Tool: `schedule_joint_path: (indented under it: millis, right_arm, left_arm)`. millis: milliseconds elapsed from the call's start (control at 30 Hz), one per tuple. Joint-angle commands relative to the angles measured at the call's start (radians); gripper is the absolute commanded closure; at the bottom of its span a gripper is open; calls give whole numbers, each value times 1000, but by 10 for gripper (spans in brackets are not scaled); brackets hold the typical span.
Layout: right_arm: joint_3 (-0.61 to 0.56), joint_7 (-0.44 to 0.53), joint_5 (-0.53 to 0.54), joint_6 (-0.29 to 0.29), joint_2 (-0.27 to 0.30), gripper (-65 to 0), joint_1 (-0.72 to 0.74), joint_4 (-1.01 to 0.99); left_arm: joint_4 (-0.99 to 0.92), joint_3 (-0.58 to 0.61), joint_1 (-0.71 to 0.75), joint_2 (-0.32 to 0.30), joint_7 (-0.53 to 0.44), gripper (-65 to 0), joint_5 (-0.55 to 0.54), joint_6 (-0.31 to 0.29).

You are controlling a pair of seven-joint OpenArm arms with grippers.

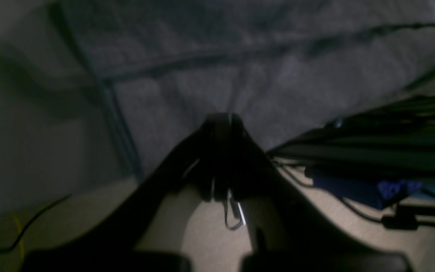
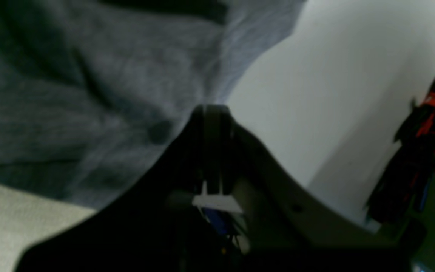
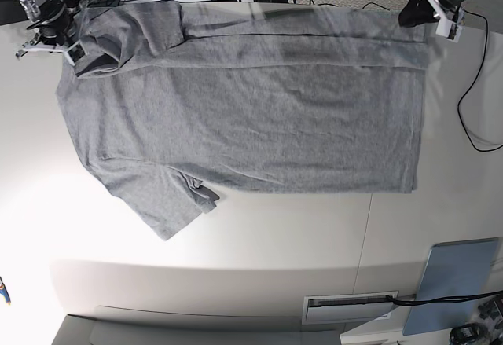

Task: Fold the T-shirt properly
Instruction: 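Grasp the shirt's side edges with both grippers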

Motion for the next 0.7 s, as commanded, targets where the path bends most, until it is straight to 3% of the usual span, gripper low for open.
schedule_joint_path:
  millis: [0, 100, 333, 533, 667]
  right_arm:
    - [16, 24, -7, -13, 14, 0, -5, 12]
    - [19, 56, 3, -30, 14, 0, 8, 12]
    - [19, 55, 83, -37, 14, 0, 132, 12]
    - [19, 54, 119, -6, 14, -283, 255, 12]
    - [19, 19, 194, -6, 14, -295, 323, 12]
  left_arm:
    - [-21, -8, 41, -8, 168, 0, 158, 43]
    - [-21, -39, 56, -8, 167, 0, 140, 31]
    - [51, -140, 59, -9, 161, -1, -51, 16]
    - [160, -226, 2, -49, 157, -194, -144, 16]
    - [149, -224, -142, -86, 158, -299, -145, 125]
